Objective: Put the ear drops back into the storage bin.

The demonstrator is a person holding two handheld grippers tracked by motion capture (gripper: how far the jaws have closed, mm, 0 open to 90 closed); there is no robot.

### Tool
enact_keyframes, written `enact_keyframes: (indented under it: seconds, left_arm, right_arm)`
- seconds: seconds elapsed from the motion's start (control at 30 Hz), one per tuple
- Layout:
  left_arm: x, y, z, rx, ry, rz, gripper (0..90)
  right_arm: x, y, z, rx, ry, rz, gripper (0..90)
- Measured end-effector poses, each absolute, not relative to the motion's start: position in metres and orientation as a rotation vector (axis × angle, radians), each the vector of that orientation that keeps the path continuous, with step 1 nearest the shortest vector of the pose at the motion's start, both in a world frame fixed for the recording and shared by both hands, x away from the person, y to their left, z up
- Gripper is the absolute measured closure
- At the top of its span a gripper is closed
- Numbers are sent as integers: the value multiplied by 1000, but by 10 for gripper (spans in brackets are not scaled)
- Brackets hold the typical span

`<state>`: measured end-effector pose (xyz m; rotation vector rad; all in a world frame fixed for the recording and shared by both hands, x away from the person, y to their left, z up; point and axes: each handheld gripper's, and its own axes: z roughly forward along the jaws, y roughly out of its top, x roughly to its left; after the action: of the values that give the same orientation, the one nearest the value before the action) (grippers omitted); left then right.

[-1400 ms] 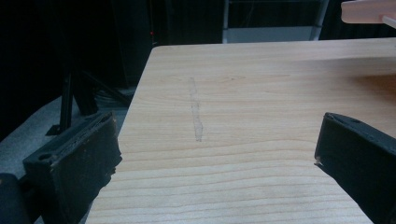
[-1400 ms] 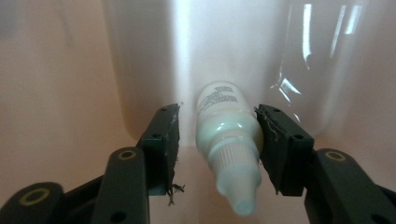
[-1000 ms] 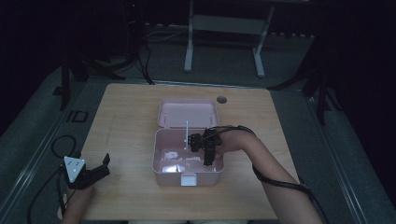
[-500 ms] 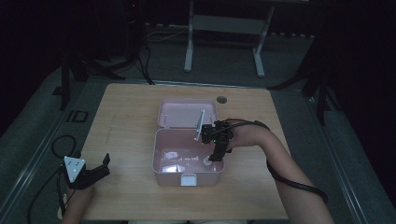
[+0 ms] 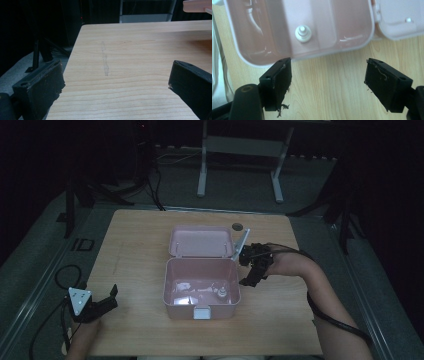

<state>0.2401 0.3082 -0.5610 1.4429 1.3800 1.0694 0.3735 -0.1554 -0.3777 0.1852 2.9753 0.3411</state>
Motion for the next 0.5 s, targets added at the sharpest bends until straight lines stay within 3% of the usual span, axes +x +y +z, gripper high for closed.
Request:
enact_keyframes:
  seconds: [0.5]
  left_arm:
    - [240, 308, -561, 1444, 1384, 1070, 3]
  right_arm:
    - [381, -220, -427, 508, 2848, 566, 213]
